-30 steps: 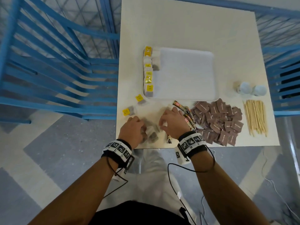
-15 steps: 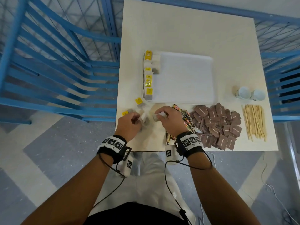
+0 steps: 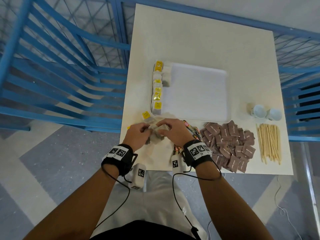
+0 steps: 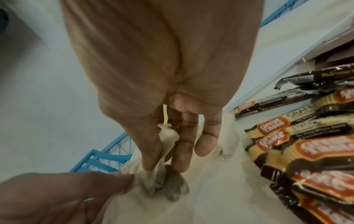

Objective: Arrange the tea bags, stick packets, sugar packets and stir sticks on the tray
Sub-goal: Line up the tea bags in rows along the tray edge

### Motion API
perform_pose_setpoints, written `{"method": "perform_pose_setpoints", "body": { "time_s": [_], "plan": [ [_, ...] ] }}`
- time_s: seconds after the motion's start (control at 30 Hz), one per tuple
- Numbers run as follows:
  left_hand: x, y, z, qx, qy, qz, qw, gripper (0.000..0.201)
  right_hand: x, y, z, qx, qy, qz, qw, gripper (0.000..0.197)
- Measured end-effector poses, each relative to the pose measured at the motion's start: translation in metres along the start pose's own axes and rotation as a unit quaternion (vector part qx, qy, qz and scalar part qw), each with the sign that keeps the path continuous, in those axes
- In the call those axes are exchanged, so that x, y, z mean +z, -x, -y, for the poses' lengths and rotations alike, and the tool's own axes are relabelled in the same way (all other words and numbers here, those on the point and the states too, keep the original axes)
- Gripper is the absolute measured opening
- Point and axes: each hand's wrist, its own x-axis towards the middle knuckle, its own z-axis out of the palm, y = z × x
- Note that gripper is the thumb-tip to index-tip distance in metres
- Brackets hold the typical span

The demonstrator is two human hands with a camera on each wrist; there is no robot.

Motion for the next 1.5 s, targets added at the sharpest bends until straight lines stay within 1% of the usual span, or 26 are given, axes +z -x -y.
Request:
{"method": "perform_pose_setpoints", "body": {
  "time_s": [0.1, 0.17, 0.27, 0.33, 0.37, 0.4, 0.43, 0.5, 0.57, 0.6, 0.67, 0.73, 0.77, 0.83, 0.9, 0.97, 1.03, 1.1, 1.23, 1.3, 1.37, 1.43, 1.5],
  "plan": [
    [0.001, -0.004, -0.004, -0.020, 0.042, -0.006, 0.999, 0.014, -0.001, -0.003, -0.002, 0.011, -0.001, -0.009, 1.000, 0.020],
    [0.003, -0.007, -0.007, -0.046, 0.108, -0.003, 0.993, 0.019, -0.002, -0.007, -0.004, 0.020, -0.016, -0.012, 1.000, 0.021],
    [0.007, -0.007, -0.017, -0.100, 0.244, 0.035, 0.964, 0.014, -0.008, -0.008, -0.001, 0.041, -0.058, -0.007, 0.997, 0.020],
    [0.008, -0.005, -0.027, -0.117, 0.309, 0.070, 0.941, 0.023, -0.015, -0.011, 0.002, 0.058, -0.088, 0.000, 0.994, 0.016],
    [0.008, -0.005, -0.032, -0.118, 0.326, 0.084, 0.934, 0.029, -0.019, -0.013, 0.003, 0.064, -0.101, 0.001, 0.993, 0.014],
    [0.008, -0.006, -0.036, -0.116, 0.327, 0.090, 0.933, 0.031, -0.023, -0.015, 0.005, 0.065, -0.111, 0.001, 0.992, 0.013],
    [0.009, -0.006, -0.040, -0.110, 0.315, 0.089, 0.938, 0.030, -0.027, -0.017, 0.006, 0.061, -0.115, 0.002, 0.992, 0.015],
    [0.011, -0.011, -0.045, -0.099, 0.268, 0.062, 0.956, 0.025, -0.036, -0.023, 0.009, 0.049, -0.118, 0.008, 0.992, 0.018],
    [0.013, -0.017, -0.049, -0.090, 0.244, 0.034, 0.965, 0.019, -0.046, -0.029, 0.012, 0.035, -0.129, 0.007, 0.991, 0.022],
    [0.014, -0.020, -0.052, -0.088, 0.251, 0.026, 0.964, 0.019, -0.051, -0.033, 0.014, 0.030, -0.137, 0.002, 0.990, 0.024],
    [0.014, -0.028, -0.059, -0.091, 0.284, 0.023, 0.954, 0.024, -0.061, -0.043, 0.016, 0.026, -0.144, -0.001, 0.989, 0.030],
    [0.013, -0.033, -0.066, -0.092, 0.313, 0.033, 0.945, 0.030, -0.072, -0.052, 0.018, 0.020, -0.133, 0.004, 0.991, 0.034],
    [0.012, -0.034, -0.070, -0.087, 0.318, 0.042, 0.943, 0.028, -0.077, -0.057, 0.020, 0.014, -0.122, 0.007, 0.992, 0.035],
    [0.012, -0.035, -0.078, -0.065, 0.301, 0.049, 0.950, 0.026, -0.085, -0.067, 0.022, 0.004, -0.105, 0.012, 0.994, 0.035],
    [0.014, -0.038, -0.084, -0.050, 0.274, 0.034, 0.960, 0.033, -0.089, -0.078, 0.022, 0.006, -0.116, 0.014, 0.993, 0.034],
    [0.017, -0.043, -0.087, -0.051, 0.270, 0.005, 0.962, 0.036, -0.089, -0.086, 0.021, 0.015, -0.144, 0.007, 0.989, 0.031],
    [0.018, -0.048, -0.091, -0.051, 0.276, -0.020, 0.959, 0.034, -0.088, -0.092, 0.020, 0.039, -0.159, 0.004, 0.986, 0.030],
    [0.017, -0.051, -0.093, -0.047, 0.279, -0.036, 0.958, 0.033, -0.090, -0.095, 0.018, 0.067, -0.161, 0.019, 0.985, 0.029],
    [0.017, -0.056, -0.097, -0.051, 0.269, -0.057, 0.960, 0.032, -0.093, -0.101, 0.017, 0.064, -0.151, 0.039, 0.986, 0.016],
    [0.017, -0.059, -0.100, -0.053, 0.262, -0.064, 0.961, 0.028, -0.097, -0.108, 0.018, 0.056, -0.144, 0.028, 0.988, 0.011],
    [0.015, -0.062, -0.101, -0.056, 0.251, -0.072, 0.964, 0.021, -0.104, -0.118, 0.015, 0.049, -0.118, 0.000, 0.992, 0.009],
    [0.012, -0.063, -0.099, -0.062, 0.236, -0.079, 0.967, 0.021, -0.110, -0.129, 0.010, 0.042, -0.080, -0.035, 0.995, 0.007],
    [0.008, -0.063, -0.093, -0.070, 0.218, -0.085, 0.970, 0.024, -0.113, -0.140, 0.004, 0.036, -0.037, -0.053, 0.997, 0.007]
  ]
}}
